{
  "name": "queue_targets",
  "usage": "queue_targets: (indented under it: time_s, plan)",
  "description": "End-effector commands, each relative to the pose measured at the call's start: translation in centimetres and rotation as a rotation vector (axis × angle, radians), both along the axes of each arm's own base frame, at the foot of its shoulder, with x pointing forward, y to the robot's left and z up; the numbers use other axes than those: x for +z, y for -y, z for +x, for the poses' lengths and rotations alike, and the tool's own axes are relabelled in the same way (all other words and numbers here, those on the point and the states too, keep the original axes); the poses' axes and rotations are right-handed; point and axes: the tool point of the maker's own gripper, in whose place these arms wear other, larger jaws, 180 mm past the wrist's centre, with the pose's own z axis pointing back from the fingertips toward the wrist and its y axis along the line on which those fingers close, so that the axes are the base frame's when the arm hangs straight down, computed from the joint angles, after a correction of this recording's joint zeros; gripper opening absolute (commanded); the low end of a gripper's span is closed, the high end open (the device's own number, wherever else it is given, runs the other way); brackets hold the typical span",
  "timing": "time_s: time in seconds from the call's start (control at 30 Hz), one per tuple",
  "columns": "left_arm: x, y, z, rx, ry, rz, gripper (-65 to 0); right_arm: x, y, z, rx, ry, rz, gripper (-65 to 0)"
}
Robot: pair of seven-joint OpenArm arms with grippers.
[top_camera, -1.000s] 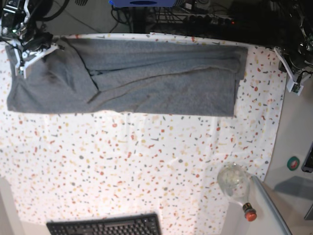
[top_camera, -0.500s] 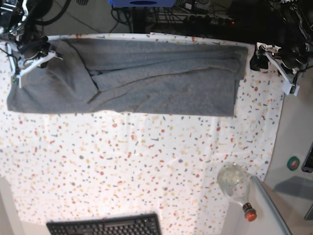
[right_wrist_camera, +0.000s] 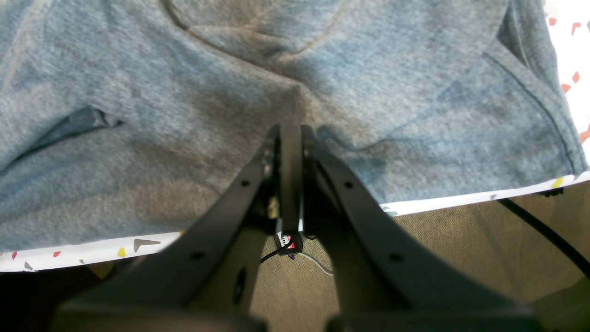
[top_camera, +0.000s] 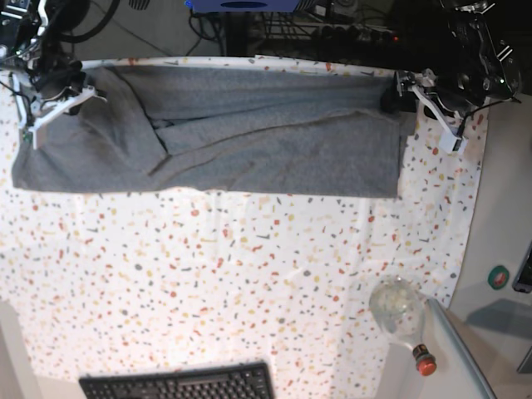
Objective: Layout the t-shirt on the table in an organized manner, then fold the t-shirt properly
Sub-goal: 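Pull the shirt strip taut between both grippers and lay it flat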
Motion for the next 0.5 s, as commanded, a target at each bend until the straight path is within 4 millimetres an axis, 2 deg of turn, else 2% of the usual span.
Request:
queue_targets:
  time_s: [0.0, 0.17, 0.27, 0.37, 0.47]
  plan:
    - [0.8, -0.2, 0.9, -0.003, 0.044, 0.0, -3.3, 0.6, 0.3, 0.5, 0.006, 0.027, -0.012, -65.0]
    - [1.9, -0.2, 1.5, 0.015, 0.091, -0.015, -3.5, 0.6, 0.3, 0.5, 0.006, 0.027, -0.012, -65.0]
    - [3.2, -1.9, 1.6, 0.115, 0.152, -0.061, -3.5, 0.6, 0.3, 0.4, 0.006, 0.026, -0.011, -65.0]
    - [2.4, -1.8, 1.4, 0.143, 0.138, -0.097, -3.5, 0.5, 0.2, 0.4, 0.007, 0.024, -0.01, -65.0]
    - [0.9, 0.1, 1.3, 0.111, 0.094, -0.143, -3.5, 0.4, -0.6, 0.6, 0.035, 0.023, 0.0, -65.0]
